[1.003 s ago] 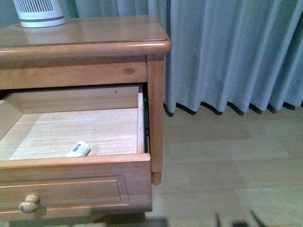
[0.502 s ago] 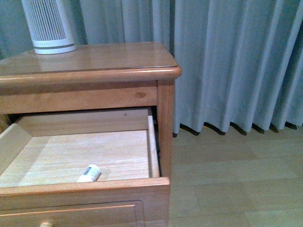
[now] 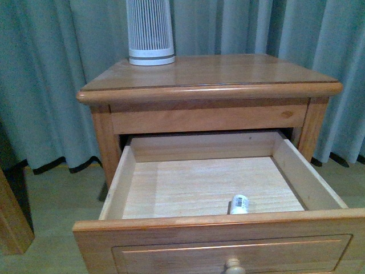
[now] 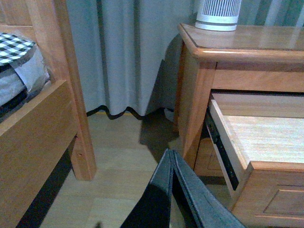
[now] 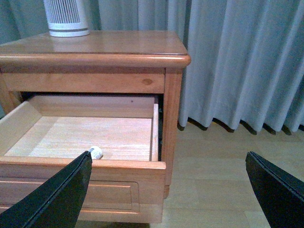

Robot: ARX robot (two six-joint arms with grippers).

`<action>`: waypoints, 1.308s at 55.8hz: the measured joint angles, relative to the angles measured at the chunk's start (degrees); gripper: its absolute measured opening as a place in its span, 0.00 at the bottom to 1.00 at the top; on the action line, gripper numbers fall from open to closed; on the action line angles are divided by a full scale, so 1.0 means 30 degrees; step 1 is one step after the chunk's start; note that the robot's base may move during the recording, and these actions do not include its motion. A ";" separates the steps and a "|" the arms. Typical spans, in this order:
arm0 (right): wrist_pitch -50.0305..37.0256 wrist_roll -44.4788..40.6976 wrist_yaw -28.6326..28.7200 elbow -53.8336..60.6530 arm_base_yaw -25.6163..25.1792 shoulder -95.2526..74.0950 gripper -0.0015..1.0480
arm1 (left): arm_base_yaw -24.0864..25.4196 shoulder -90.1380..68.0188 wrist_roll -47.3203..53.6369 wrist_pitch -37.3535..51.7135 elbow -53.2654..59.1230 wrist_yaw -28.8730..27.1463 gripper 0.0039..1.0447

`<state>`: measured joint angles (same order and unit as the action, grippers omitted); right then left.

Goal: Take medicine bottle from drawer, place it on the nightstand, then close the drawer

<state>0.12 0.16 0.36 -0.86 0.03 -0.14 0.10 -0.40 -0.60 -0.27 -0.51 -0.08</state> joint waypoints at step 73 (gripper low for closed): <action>0.4707 0.5202 -0.2295 -2.6979 0.6543 -4.0494 0.93 | -0.0007 0.0036 0.0000 0.0000 0.0000 0.0022 0.32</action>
<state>14.24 15.77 -6.52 -81.80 19.66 -121.62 0.08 -0.30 -0.60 -0.27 -0.51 -0.01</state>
